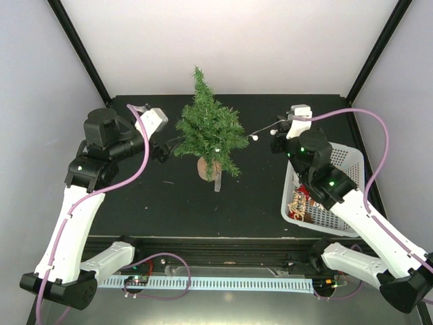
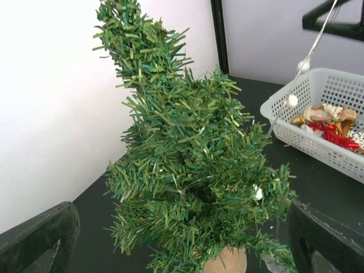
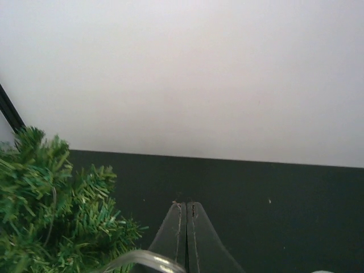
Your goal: Decorate the small christmas tree
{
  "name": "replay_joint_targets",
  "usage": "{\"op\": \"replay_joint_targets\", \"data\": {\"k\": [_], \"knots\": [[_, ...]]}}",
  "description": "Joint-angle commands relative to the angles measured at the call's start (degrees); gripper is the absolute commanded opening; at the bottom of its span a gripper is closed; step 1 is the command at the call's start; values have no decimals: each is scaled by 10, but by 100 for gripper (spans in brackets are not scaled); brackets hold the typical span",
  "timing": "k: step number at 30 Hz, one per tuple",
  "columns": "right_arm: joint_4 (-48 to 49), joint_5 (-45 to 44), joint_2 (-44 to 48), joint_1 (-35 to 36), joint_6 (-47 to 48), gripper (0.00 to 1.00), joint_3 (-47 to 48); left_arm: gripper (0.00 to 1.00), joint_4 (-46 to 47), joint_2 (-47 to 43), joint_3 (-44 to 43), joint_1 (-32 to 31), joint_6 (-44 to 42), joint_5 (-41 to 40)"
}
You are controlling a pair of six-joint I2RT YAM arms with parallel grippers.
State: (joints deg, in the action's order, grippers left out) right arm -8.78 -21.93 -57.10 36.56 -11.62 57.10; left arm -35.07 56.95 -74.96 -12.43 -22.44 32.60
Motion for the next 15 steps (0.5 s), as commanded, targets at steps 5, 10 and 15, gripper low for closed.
{"op": "replay_joint_targets", "data": {"k": [5, 10, 15], "knots": [[-37, 19, 30, -1, 12, 1, 71, 99, 11, -10, 6, 6, -1, -1], [-51, 29, 32, 0, 11, 1, 70, 99, 11, -13, 9, 6, -4, -2], [-51, 75, 46, 0, 3, 1, 63, 99, 11, -12, 11, 6, -5, -3]]}}
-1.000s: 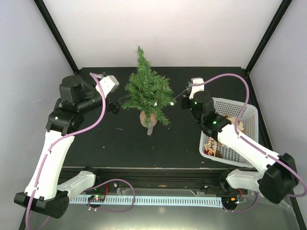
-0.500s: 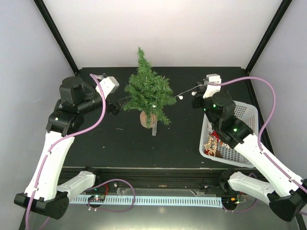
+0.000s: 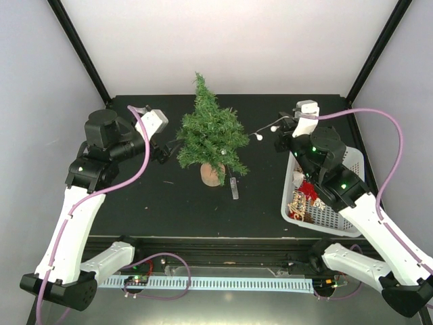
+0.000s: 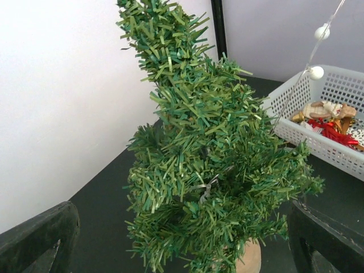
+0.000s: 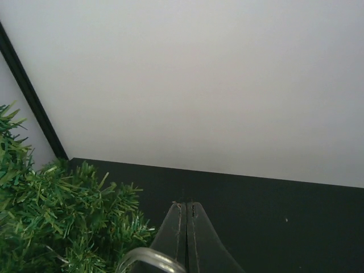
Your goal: Decorate the small christmas tree
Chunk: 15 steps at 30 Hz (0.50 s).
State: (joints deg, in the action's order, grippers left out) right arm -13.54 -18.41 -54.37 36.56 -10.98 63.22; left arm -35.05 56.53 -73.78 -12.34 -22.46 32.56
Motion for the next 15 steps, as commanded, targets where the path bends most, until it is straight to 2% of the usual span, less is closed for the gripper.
{"op": "replay_joint_targets", "data": {"k": [1, 10, 15], "knots": [[-7, 49, 20, 1, -5, 1, 2, 99, 12, -8, -1, 5, -4, -3], [-33, 70, 21, 8, -7, 1, 2, 99, 16, -5, 6, 5, -2, 0], [-33, 44, -44, 7, 23, 2, 66, 99, 17, -3, 7, 5, -6, 3]]}}
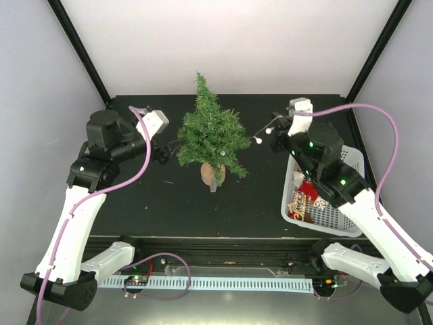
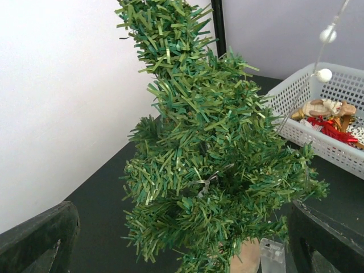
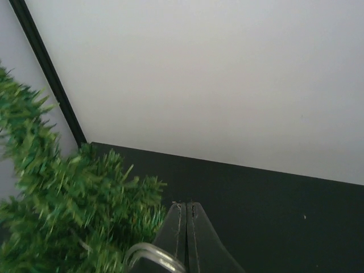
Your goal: Decorate the small christmas tree
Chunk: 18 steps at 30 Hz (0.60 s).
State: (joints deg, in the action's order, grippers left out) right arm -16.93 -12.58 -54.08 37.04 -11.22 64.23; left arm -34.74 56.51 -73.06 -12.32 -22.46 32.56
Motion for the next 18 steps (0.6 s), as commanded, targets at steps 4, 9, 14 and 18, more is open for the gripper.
{"op": "replay_joint_targets", "data": {"k": [4, 9, 14, 18], "knots": [[0, -23, -127, 2, 44, 2, 136, 99, 12, 2, -7, 5, -7, 3], [1, -13, -212, 2, 60, 3, 228, 99, 14, 4, -8, 5, -12, 7], [-8, -8, -301, 3, 71, 4, 316, 99, 19, 6, -2, 5, -18, 10], [-8, -7, -352, 3, 79, 5, 360, 99, 24, 10, 2, 5, -19, 14]]}}
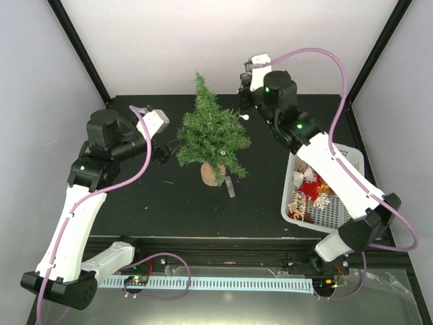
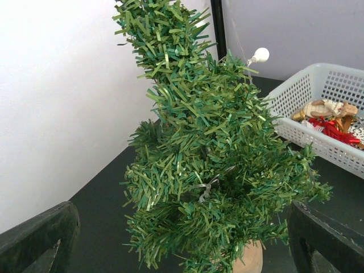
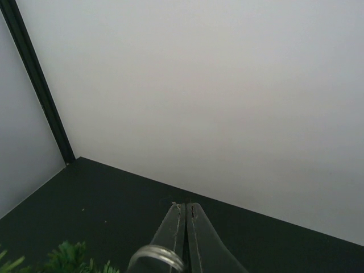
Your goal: Decorate the small christmas tree
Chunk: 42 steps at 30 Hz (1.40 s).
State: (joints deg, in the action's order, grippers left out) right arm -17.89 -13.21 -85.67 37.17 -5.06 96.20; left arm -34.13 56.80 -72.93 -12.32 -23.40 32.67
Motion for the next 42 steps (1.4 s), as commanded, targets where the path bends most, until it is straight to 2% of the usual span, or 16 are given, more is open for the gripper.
{"op": "replay_joint_targets", "data": {"k": [1, 7, 13, 23, 35, 42], "knots": [[1, 4, -47, 1, 18, 5, 50, 99, 19, 8, 2, 5, -9, 14], [-6, 48, -94, 1, 16, 6, 107, 99, 31, 12, 14, 5, -9, 21], [3, 126, -104, 1, 19, 8, 124, 99, 40, 20, 19, 4, -7, 23], [5, 225, -116, 2, 24, 25, 151, 99, 49, 29, 20, 5, 2, 33], [-49, 239, -170, 2, 21, 31, 235, 99, 59, 22, 41, 5, 7, 41], [-65, 235, -179, 1, 31, 36, 246, 99, 64, 26, 41, 4, 12, 45]]}}
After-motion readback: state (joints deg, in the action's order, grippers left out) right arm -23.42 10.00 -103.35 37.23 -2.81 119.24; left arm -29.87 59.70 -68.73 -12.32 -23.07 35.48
